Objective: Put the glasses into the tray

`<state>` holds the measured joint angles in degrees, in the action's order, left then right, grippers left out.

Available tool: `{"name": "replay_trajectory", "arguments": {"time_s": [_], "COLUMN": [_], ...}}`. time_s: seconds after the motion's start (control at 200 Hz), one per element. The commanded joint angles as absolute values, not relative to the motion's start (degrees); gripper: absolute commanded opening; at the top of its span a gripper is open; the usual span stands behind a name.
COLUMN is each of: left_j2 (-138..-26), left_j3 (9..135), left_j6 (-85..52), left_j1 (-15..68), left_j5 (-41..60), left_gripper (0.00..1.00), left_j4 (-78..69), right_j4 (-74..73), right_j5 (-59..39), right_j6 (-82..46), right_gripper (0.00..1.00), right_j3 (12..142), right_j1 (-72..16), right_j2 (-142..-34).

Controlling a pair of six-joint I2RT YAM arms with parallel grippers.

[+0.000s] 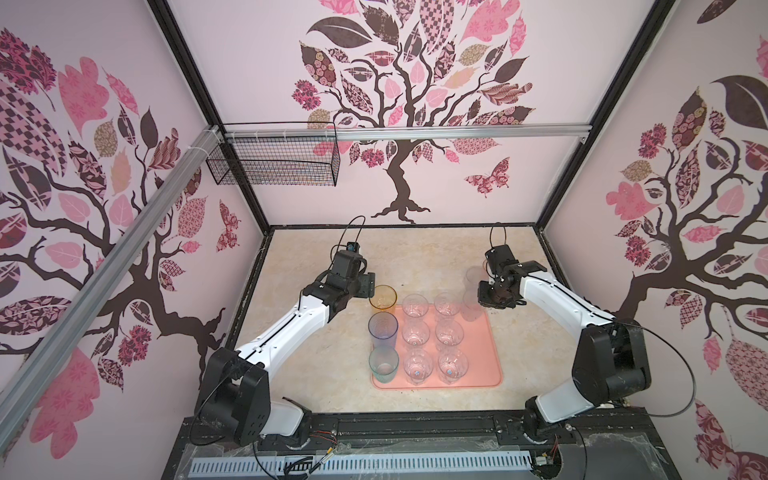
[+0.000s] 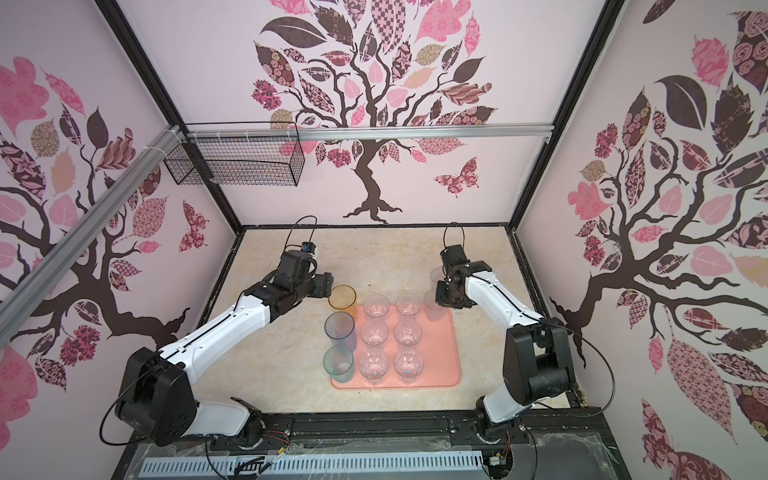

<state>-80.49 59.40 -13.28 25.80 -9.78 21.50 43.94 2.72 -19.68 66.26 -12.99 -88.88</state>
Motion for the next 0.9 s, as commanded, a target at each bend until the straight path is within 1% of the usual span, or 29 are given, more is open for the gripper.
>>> {"name": "replay_trajectory", "arguments": {"time_s": [0.0, 0.135, 0.3, 0.425, 0.555, 0.72, 0.805, 0.895], "left_j2": [-80.3, -80.1, -79.6, -79.2, -79.8, -82.3, -83.5, -83.8], "left_j3": [58.1, 58.4, 61.1, 63.7, 67.1, 69.6, 69.5, 68.3], "left_j6": [-12.8, -13.3, -14.4, -15.1, -14.4, -11.6, -8.3, -6.4], "left_j1": [25.8, 25.4, 24.6, 24.7, 26.8, 33.0, 37.0, 39.0], "left_j5": [-9.2, -7.3, -4.4, -2.4, -1.7, -0.7, -1.1, -0.7], "left_gripper": [0.80, 0.80, 0.80, 0.80, 0.80, 0.79, 0.80, 0.80], "left_j4": [20.4, 19.4, 20.2, 21.2, 21.4, 20.7, 19.8, 18.7], "right_j4": [46.7, 48.7, 50.0, 47.4, 44.5, 43.1, 43.0, 43.9], "right_j5": [4.1, 3.9, 5.6, 8.2, 8.4, 8.3, 8.3, 8.3], "right_j6": [-19.9, -20.1, -20.6, -21.3, -22.6, -23.0, -22.5, -21.9], "right_gripper": [0.24, 0.35, 0.42, 0.44, 0.45, 0.46, 0.46, 0.46], "right_j3": [70.1, 75.1, 82.6, 84.9, 86.4, 88.8, 90.2, 91.5], "right_j1": [-13.2, -13.2, -13.1, -12.8, -10.6, -8.2, -8.0, -8.0], "right_j2": [-89.4, -88.3, -88.3, -88.2, -89.3, -94.1, -96.8, -100.0]}}
